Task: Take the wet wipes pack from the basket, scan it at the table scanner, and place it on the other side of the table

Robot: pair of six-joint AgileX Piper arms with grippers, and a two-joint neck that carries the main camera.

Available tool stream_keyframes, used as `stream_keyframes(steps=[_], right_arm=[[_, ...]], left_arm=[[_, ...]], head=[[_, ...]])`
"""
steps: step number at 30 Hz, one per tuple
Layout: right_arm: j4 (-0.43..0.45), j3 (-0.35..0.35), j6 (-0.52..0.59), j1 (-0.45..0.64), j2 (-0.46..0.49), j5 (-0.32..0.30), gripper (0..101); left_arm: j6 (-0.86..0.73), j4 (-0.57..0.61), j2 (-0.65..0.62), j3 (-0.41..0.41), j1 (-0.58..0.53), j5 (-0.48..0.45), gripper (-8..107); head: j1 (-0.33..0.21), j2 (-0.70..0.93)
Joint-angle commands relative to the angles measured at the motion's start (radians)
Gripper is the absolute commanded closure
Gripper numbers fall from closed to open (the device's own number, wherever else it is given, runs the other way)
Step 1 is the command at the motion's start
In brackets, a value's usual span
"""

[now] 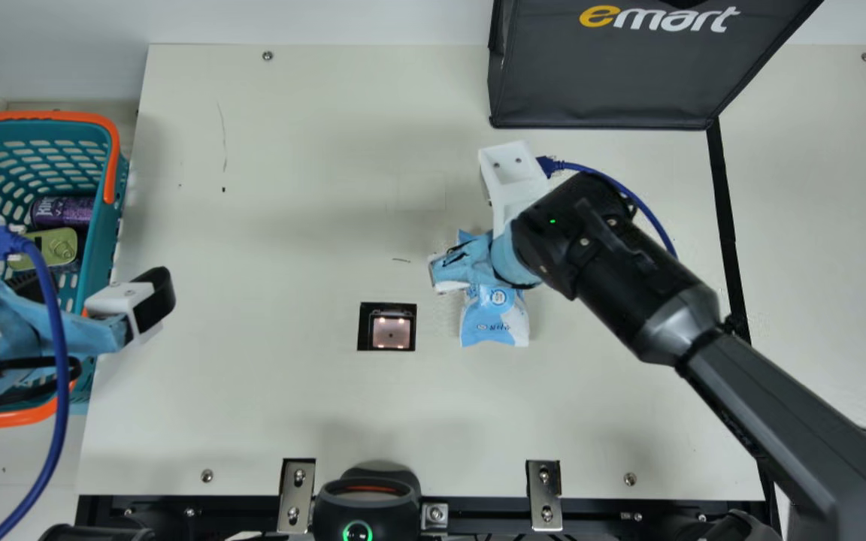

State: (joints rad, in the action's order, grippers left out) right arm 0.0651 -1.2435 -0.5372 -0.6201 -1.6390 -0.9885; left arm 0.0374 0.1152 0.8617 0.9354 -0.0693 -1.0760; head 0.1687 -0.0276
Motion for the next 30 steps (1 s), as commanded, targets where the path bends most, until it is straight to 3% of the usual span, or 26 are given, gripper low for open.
stream_keyframes(steps=[1, 12, 28, 30], right_arm=[[0.010, 0.006, -0.098, -0.005, -0.010, 0.007, 6], [0.027, 0.054, -0.265, -0.029, -0.059, 0.053, 6], [0.022, 0.115, -0.319, -0.034, -0.096, 0.086, 6], [0.019, 0.120, -0.319, -0.032, -0.097, 0.090, 20]], left_arm=[[0.000, 0.000, 0.000, 0.000, 0.000, 0.000, 9], [0.000, 0.000, 0.000, 0.000, 0.000, 0.000, 9], [0.000, 0.000, 0.000, 0.000, 0.000, 0.000, 9], [0.000, 0.000, 0.000, 0.000, 0.000, 0.000, 9]], head=[[-0.030, 0.000], [-0.030, 0.000], [-0.030, 0.000], [-0.030, 0.000]])
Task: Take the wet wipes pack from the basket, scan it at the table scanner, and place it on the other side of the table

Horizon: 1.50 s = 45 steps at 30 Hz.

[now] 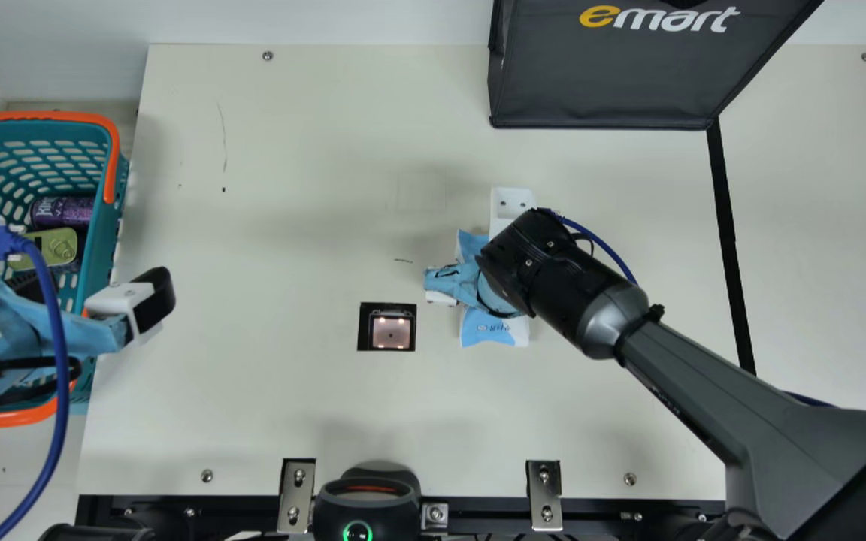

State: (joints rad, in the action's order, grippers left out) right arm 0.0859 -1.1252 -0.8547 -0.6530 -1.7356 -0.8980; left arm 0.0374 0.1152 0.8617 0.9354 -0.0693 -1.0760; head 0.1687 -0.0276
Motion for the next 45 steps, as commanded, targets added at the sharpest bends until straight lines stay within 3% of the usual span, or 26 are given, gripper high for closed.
stream_keyframes(steps=[1, 12, 35, 45], right_arm=[[-0.003, 0.004, -0.001, 0.002, -0.001, 0.000, 26], [-0.006, 0.021, 0.003, -0.002, 0.012, 0.007, 100], [0.027, -0.040, 0.031, -0.014, 0.088, -0.056, 101], [-0.001, -0.023, 0.090, 0.041, 0.136, -0.036, 101]], left_arm=[[0.000, 0.000, 0.000, 0.000, 0.000, 0.000, 9], [0.000, 0.000, 0.000, 0.000, 0.000, 0.000, 9], [0.000, 0.000, 0.000, 0.000, 0.000, 0.000, 9], [0.000, 0.000, 0.000, 0.000, 0.000, 0.000, 9]], head=[[-0.030, 0.000], [-0.030, 0.000], [-0.030, 0.000], [-0.030, -0.233]])
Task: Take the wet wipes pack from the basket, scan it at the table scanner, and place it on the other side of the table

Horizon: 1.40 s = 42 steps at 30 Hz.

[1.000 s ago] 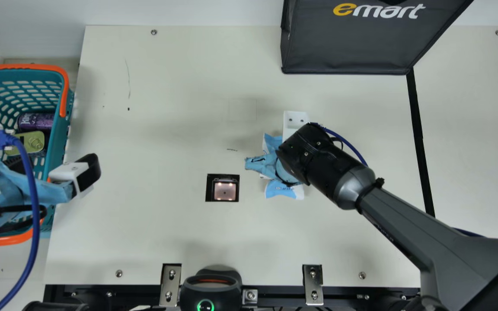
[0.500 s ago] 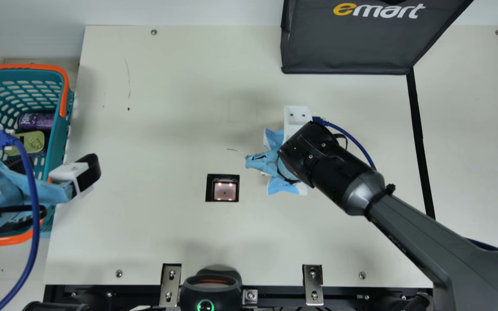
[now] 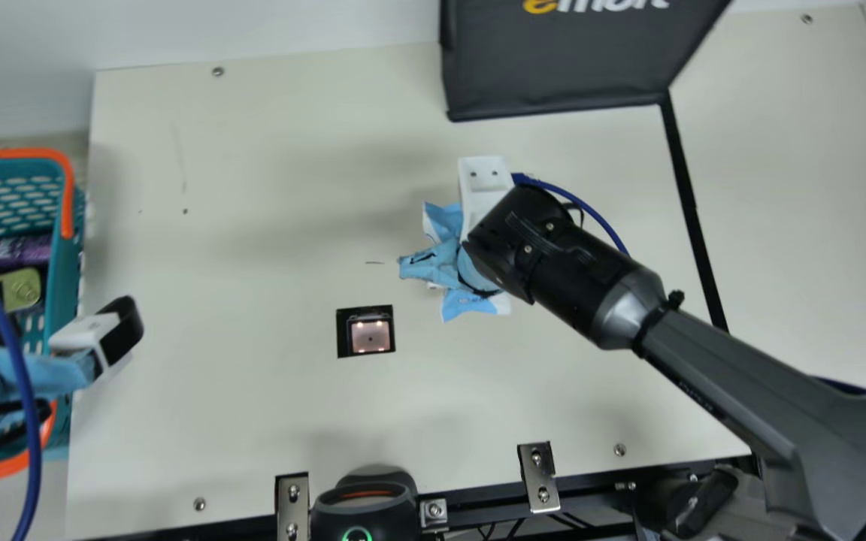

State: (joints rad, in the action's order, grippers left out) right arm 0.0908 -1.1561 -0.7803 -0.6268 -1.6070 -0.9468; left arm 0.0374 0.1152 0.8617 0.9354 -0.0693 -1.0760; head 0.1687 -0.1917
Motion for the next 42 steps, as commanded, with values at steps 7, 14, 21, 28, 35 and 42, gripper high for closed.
stream_keyframes(steps=[7, 14, 21, 28, 35, 42], right_arm=[[-0.079, 0.081, 0.189, 0.159, 0.089, 0.063, 101], [-0.158, 0.136, 0.442, 0.347, 0.164, 0.062, 101], [-0.238, 0.153, 0.703, 0.545, 0.200, 0.034, 101], [-0.297, 0.134, 0.931, 0.741, 0.191, -0.004, 101], [-0.325, 0.074, 1.117, 0.911, 0.135, -0.037, 101], [-0.318, -0.009, 1.233, 1.020, 0.052, -0.053, 101]], left_arm=[[0.000, 0.000, 0.000, 0.000, 0.000, 0.000, 9], [0.000, 0.000, 0.000, 0.000, 0.000, 0.000, 9], [0.000, 0.000, 0.000, 0.000, 0.000, 0.000, 9], [0.000, 0.000, 0.000, 0.000, 0.000, 0.000, 9], [0.000, 0.000, 0.000, 0.000, 0.000, 0.000, 9], [0.000, 0.000, 0.000, 0.000, 0.000, 0.000, 9]], head=[[-0.030, -0.185], [-0.030, -0.185], [-0.030, -0.185], [-0.030, -0.185], [-0.030, -0.185], [-0.030, -0.185]])
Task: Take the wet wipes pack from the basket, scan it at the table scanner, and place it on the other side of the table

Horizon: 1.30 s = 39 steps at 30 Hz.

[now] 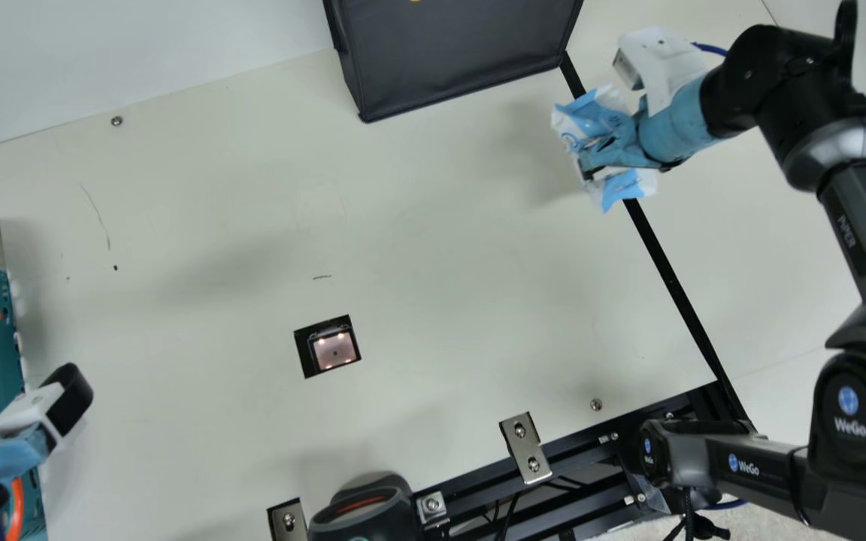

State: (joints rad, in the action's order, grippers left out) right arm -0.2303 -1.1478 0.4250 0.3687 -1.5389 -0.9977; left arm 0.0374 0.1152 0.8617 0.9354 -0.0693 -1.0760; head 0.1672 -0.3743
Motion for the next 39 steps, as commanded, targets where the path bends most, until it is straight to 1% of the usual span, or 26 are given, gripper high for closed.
stream_keyframes(steps=[1, 5, 11, 18, 31, 39], right_arm=[[0.007, -0.029, 0.036, 0.034, -0.027, -0.002, 101], [0.025, -0.079, 0.056, 0.064, -0.074, 0.003, 101], [0.062, -0.158, 0.055, 0.087, -0.148, 0.014, 101], [0.086, -0.262, 0.073, 0.113, -0.247, 0.031, 101], [0.086, -0.436, 0.186, 0.178, -0.423, 0.073, 101], [0.063, -0.540, 0.262, 0.215, -0.519, 0.066, 101]], left_arm=[[0.000, 0.000, 0.000, 0.000, 0.000, 0.000, 9], [0.000, 0.000, 0.000, 0.000, 0.000, 0.000, 9], [0.000, 0.000, 0.000, 0.000, 0.000, 0.000, 9], [0.000, 0.000, 0.000, 0.000, 0.000, 0.000, 9], [0.000, 0.000, 0.000, 0.000, 0.000, 0.000, 9], [0.000, 0.000, 0.000, 0.000, 0.000, 0.000, 9]], head=[[-0.029, -0.002], [-0.029, -0.002], [-0.029, -0.002], [-0.029, -0.002], [-0.029, -0.002], [-0.029, -0.002]])
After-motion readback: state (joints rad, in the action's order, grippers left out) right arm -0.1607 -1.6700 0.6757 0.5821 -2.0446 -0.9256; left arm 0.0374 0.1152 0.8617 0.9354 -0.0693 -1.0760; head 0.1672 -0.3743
